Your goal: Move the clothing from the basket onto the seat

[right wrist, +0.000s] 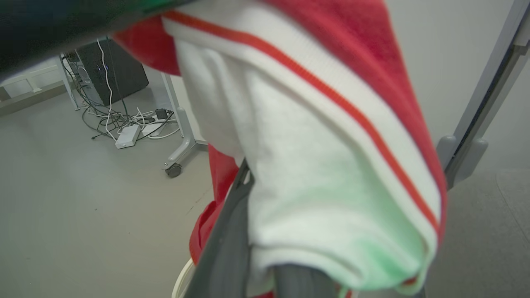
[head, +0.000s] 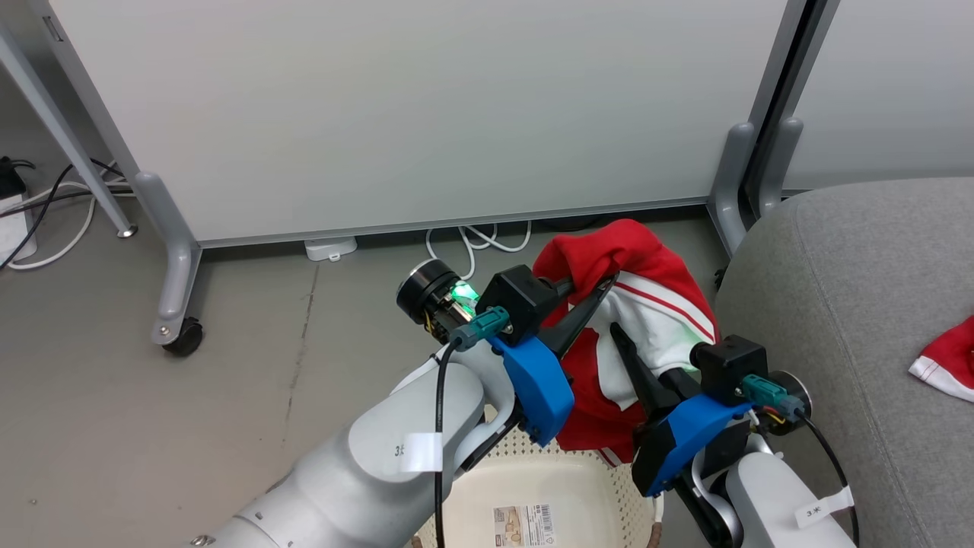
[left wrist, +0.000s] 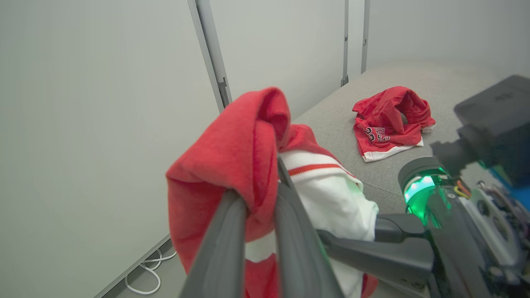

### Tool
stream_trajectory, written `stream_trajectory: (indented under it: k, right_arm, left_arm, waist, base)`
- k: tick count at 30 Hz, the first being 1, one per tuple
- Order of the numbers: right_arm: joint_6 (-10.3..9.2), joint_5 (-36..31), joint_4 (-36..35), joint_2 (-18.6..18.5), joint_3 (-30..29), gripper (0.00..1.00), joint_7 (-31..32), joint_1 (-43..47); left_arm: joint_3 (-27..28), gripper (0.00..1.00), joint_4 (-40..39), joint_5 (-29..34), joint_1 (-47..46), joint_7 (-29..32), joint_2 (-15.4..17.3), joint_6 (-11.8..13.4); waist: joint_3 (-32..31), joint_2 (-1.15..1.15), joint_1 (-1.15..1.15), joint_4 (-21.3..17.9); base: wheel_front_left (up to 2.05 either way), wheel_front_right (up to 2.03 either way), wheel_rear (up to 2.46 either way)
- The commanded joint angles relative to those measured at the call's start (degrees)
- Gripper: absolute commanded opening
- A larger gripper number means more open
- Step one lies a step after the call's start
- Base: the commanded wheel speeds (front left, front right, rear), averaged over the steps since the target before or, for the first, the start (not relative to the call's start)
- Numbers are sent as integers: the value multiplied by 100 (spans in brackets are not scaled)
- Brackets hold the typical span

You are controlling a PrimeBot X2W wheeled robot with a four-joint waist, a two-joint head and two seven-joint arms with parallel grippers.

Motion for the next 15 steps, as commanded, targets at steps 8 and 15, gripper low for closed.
stream_trajectory:
  k: [8,15]
  right_arm:
    - [1,-52,72,-7,-19,0,-62,-81]
    - [1,-118,44,-7,-39,0,-38,-68]
  left_arm:
    - [-5,0,24,-63,56,-29,-2,11]
    - [29,100,35,-29,89,-28,-2,24]
  waist:
    - [-49,0,0,-52]
    - [-57,0,0,-66]
  base:
    - [0,0,0]
    - [0,0,0]
